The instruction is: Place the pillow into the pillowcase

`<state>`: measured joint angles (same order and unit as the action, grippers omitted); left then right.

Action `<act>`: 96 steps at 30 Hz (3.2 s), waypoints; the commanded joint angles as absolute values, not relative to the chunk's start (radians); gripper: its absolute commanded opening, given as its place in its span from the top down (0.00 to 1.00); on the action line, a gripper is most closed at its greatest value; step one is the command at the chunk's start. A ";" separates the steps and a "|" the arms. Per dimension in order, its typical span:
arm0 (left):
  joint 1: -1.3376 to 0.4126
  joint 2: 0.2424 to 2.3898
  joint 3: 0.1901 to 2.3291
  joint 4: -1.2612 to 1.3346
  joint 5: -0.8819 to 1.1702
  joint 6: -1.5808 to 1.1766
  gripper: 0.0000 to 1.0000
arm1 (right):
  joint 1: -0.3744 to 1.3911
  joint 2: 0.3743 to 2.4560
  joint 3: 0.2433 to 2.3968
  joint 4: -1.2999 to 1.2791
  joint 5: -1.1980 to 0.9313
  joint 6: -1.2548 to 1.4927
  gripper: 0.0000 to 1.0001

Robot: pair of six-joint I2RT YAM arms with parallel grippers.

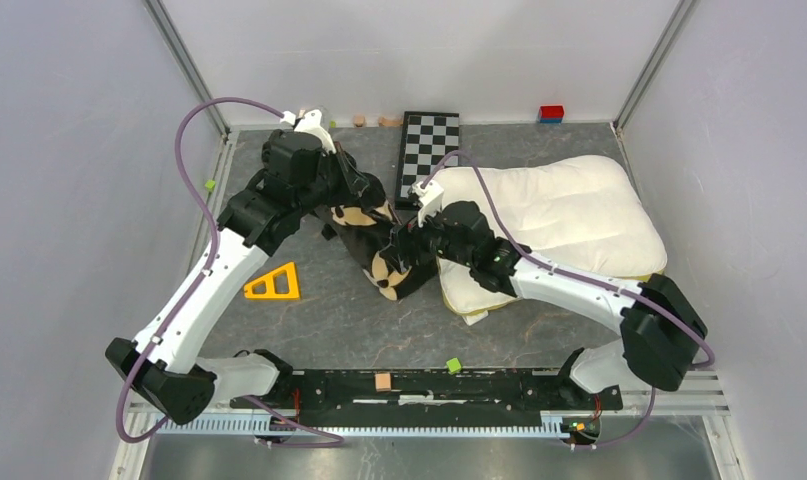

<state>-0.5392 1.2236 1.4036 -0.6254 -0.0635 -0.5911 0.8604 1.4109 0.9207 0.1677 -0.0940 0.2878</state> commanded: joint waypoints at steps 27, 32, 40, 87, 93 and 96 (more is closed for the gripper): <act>-0.551 1.000 1.567 -0.577 0.335 -0.508 0.97 | 0.655 1.457 1.696 -0.209 0.435 0.170 1.00; -0.554 0.976 1.375 -0.530 0.351 -0.607 0.98 | 0.617 1.313 1.431 -0.216 0.395 0.181 1.00; -0.609 0.976 1.014 -0.504 0.392 -0.687 0.98 | 0.580 1.100 0.892 -0.227 0.403 0.316 1.00; -0.816 1.244 0.868 -0.571 0.360 -0.590 0.98 | 0.595 1.070 0.665 -0.078 0.065 0.375 0.02; -0.816 1.237 1.033 -0.697 0.289 -0.526 0.97 | 0.597 1.209 0.780 -0.087 0.117 0.387 0.06; -0.816 1.242 1.200 -0.774 0.264 -0.419 0.98 | 0.595 1.248 0.887 -0.098 0.095 0.392 0.53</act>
<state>-0.8120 1.2491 0.9970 -0.6834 0.3153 -0.5587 0.5938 1.2217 0.7311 -0.1383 0.0975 0.3790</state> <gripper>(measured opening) 0.096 0.774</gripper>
